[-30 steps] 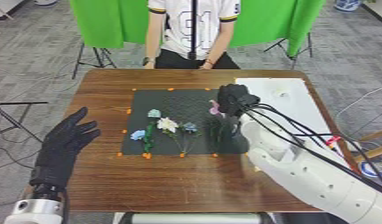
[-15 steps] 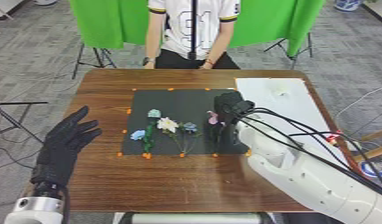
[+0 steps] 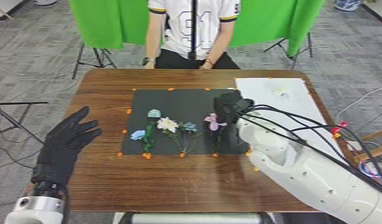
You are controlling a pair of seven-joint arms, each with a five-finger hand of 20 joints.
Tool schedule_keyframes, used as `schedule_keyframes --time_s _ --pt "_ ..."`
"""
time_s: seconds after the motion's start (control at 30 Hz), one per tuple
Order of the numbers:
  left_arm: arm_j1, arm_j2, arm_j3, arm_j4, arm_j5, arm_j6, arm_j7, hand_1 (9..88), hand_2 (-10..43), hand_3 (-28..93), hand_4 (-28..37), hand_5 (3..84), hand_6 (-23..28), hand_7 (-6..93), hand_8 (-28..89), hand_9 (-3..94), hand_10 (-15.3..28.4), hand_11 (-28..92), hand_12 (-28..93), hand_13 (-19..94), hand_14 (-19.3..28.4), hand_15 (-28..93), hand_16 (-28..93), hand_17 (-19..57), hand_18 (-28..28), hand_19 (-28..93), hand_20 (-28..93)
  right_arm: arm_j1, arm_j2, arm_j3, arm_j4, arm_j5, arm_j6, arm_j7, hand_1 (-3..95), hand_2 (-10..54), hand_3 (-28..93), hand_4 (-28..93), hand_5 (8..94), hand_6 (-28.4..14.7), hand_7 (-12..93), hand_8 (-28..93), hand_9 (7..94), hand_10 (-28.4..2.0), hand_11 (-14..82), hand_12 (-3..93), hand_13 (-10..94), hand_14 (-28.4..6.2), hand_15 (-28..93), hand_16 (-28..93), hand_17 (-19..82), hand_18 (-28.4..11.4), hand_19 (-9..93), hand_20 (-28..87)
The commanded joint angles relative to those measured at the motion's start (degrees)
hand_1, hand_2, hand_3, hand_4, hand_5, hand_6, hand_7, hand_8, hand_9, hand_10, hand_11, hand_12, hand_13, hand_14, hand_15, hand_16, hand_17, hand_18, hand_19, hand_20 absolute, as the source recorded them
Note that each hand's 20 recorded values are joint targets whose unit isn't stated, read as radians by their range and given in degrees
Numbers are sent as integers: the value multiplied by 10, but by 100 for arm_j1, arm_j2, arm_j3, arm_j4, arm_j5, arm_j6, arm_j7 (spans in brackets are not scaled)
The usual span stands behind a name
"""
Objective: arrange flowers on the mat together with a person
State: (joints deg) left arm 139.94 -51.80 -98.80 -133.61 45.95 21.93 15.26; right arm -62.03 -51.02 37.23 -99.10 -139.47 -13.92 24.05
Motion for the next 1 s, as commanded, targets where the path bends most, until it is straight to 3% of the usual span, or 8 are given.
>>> schedule_keyframes --time_s 0.03,0.33,0.63,0.73,0.77,0.83,0.93,1.0 --pt "100 -49 29 -14 -3 53 17 208 55 794 -283 318 67 154 -110 313 188 309 92 216 254 557 -118 -93 221 514 95 -109 131 247 -340 -17 114 81 380 -95 774 -280 640 47 171 -134 745 -92 336 245 676 -71 600 167 246 -160 741 126" --pt "194 -20 -1 15 -73 125 230 204 58 789 -283 318 67 154 -111 311 187 307 91 215 254 558 -118 -93 221 515 94 -1378 -42 1960 -1117 1346 622 185 311 -62 766 -260 574 11 146 -123 653 -132 288 180 614 -107 608 151 222 -184 705 120" --pt "329 -62 -73 6 -89 101 168 194 63 783 -283 316 65 152 -110 306 185 302 91 215 254 555 -119 -94 221 513 93 -2950 -342 3604 -1571 4038 1937 213 262 -3 768 -243 539 -9 136 -116 566 -170 200 158 540 -154 589 118 199 -222 666 117" --pt "315 -93 -56 92 -89 97 148 191 63 783 -283 316 65 151 -110 302 184 298 90 214 253 553 -119 -94 220 511 92 -3285 -472 4017 -1680 5261 2353 164 253 8 766 -242 529 -13 134 -116 557 -173 196 158 525 -164 588 111 190 -229 660 118" --pt "308 -132 -48 142 -111 99 102 190 63 782 -283 315 65 151 -110 300 183 295 90 214 253 552 -119 -94 220 510 92 -3397 -525 4164 -1709 5936 2548 63 251 9 768 -241 525 -15 134 -115 549 -174 195 158 517 -167 588 108 187 -227 653 117" --pt "399 -124 -30 149 -338 222 196 189 64 780 -283 314 63 150 -110 297 181 290 89 212 252 551 -118 -94 220 509 91 -3527 -586 4314 -1745 6609 2757 -74 249 11 772 -241 516 -17 133 -115 525 -177 193 158 478 -174 584 101 165 -227 632 111" --pt "487 -187 -44 158 -260 224 244 187 64 781 -283 314 62 149 -110 292 181 285 90 207 252 549 -117 -94 219 507 91 -3682 -521 4301 -1763 6413 3045 -302 248 17 772 -242 506 -20 135 -115 511 -182 196 157 460 -182 591 93 151 -232 625 113" --pt "510 -184 -45 145 -320 221 267 186 64 781 -283 313 62 151 -109 291 180 284 92 207 252 549 -116 -95 218 505 90 -3868 -608 4532 -1835 6773 2930 -379 246 19 773 -241 505 -19 137 -115 512 -182 198 157 459 -184 593 91 145 -234 620 113"
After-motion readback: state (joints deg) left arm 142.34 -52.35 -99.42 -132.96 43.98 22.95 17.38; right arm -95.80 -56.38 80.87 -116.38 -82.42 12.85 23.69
